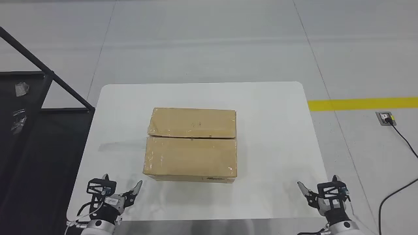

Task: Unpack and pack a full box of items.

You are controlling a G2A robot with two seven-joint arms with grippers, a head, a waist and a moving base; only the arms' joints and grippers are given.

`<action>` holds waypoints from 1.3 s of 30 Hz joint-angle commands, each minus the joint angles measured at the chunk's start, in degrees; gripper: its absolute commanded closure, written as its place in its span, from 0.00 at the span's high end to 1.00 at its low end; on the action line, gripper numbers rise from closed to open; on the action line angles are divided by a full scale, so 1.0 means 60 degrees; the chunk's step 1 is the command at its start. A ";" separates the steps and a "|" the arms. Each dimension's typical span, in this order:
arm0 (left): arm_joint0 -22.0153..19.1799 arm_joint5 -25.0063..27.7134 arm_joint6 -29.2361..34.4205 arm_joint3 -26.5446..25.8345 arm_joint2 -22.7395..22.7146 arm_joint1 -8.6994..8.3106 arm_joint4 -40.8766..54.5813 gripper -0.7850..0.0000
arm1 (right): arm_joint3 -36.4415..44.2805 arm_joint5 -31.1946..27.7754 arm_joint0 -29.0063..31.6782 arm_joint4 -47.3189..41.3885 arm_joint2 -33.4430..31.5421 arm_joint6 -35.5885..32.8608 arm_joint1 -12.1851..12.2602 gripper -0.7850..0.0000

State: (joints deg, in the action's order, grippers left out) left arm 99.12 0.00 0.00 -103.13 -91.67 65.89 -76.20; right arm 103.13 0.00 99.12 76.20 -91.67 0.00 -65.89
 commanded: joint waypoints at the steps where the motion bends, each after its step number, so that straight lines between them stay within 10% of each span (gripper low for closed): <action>1: 0.0000 0.0000 0.0000 0.0000 0.0000 0.0000 0.0000 1.00 | 0.0000 0.0000 0.0000 0.0000 0.0000 0.0000 0.0000 1.00; 26: 0.0094 0.0288 -0.0447 -0.0015 -0.0088 0.0031 0.0467 1.00 | 0.0206 -0.0704 -0.0235 -0.0102 0.0169 0.0091 -0.0010 1.00; 39: 0.0047 0.2801 0.0134 0.0117 -0.1734 -0.0027 0.4696 1.00 | 0.0423 -0.1743 -0.2206 -0.1840 0.1139 -0.0403 -0.0173 1.00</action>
State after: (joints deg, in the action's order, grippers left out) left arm 99.41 16.16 0.24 -102.53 -101.80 65.76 -49.25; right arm 105.63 -10.24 86.60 65.64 -85.23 -2.23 -66.87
